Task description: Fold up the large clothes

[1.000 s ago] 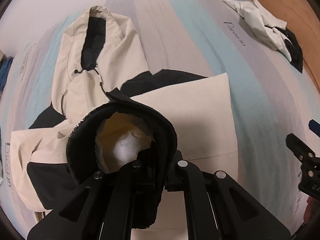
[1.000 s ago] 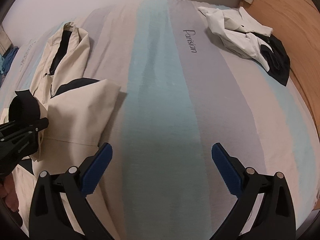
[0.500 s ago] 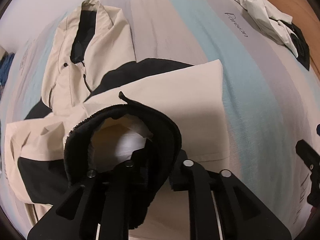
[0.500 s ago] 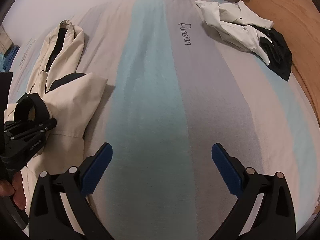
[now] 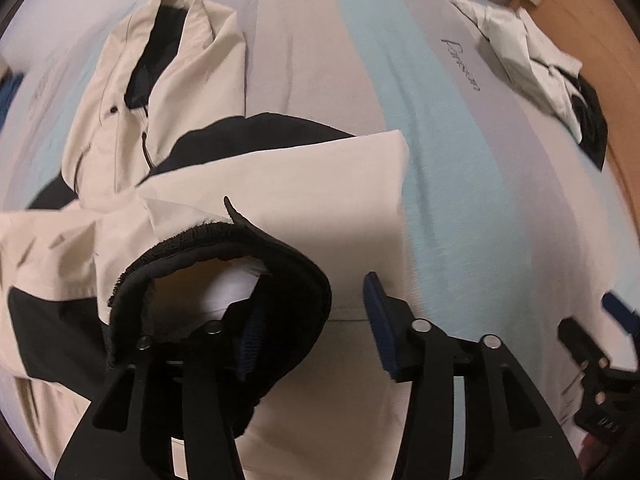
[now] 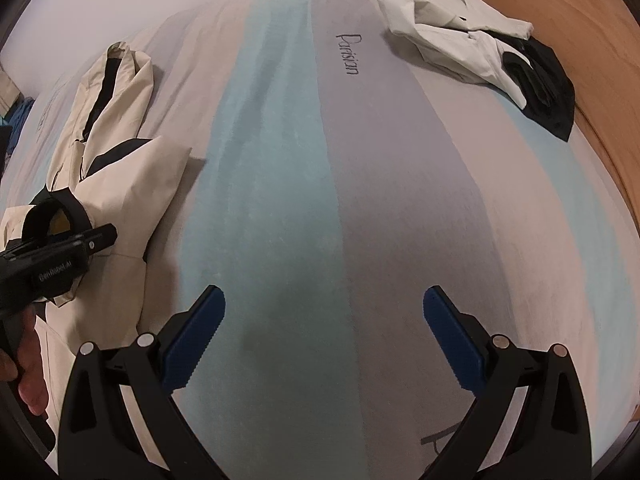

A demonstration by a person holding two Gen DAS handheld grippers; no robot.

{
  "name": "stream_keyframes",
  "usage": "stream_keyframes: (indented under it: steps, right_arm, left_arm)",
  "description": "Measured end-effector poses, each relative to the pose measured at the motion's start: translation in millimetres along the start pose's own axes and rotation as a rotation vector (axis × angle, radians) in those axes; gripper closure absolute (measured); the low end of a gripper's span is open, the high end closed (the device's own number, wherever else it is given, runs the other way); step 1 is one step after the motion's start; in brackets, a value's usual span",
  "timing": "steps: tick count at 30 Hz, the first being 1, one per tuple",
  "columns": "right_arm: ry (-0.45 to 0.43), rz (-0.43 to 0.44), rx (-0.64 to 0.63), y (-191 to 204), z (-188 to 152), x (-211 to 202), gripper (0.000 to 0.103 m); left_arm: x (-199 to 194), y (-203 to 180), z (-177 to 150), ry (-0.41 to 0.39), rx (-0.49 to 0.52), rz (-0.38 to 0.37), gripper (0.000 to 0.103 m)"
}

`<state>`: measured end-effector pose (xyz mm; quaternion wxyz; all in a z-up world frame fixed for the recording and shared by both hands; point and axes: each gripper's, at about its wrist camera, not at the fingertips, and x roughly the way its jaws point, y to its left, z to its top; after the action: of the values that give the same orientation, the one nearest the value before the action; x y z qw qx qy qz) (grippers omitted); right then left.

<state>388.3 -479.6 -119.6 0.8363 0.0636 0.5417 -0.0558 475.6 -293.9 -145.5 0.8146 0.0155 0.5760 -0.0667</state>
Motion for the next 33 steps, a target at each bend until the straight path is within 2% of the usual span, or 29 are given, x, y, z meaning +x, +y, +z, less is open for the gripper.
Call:
stream_keyframes:
  steps: [4,9,12,16,19,23,27,31,33]
  right_arm:
    - [0.004,0.003,0.006,-4.2,-1.9,0.0,0.007]
    - [0.008,0.003,0.02,-12.0,-4.0,-0.4,0.007]
    - [0.005,-0.002,0.02,-17.0,-4.0,-1.6,0.007]
    - [0.004,-0.01,0.03,-26.6,-4.6,-3.2,0.007]
    - [0.001,-0.019,0.032,-33.1,-5.3,-5.9,0.007]
    - [-0.006,-0.026,0.032,-37.2,-6.5,-11.4,0.007]
    - [-0.019,-0.027,0.033,-38.2,-6.9,-18.8,0.007]
    - [-0.024,-0.024,0.033,-36.5,-6.2,-23.9,0.007]
    - [-0.031,-0.018,0.026,-32.4,-4.9,-28.4,0.007]
  left_arm:
    - [-3.0,-2.4,0.9,0.004,-0.03,-0.059,0.036]
    - [-4.2,-12.8,0.5,0.013,-0.033,-0.103,0.027]
    - [-7.0,-21.5,-1.1,0.016,-0.025,-0.122,0.025]
    - [-11.3,-33.9,-1.2,0.013,-0.013,-0.13,0.017]
    - [-16.9,-41.0,1.2,0.01,-0.004,-0.115,0.01]
    - [-28.3,-48.2,5.4,-0.011,0.032,-0.066,0.007]
    - [-44.3,-52.8,9.1,-0.02,0.056,-0.1,0.007]
    - [-74.5,-68.6,12.7,-0.101,0.151,-0.045,0.006]
    - [-85.7,-69.6,16.2,-0.13,0.167,-0.018,0.006]
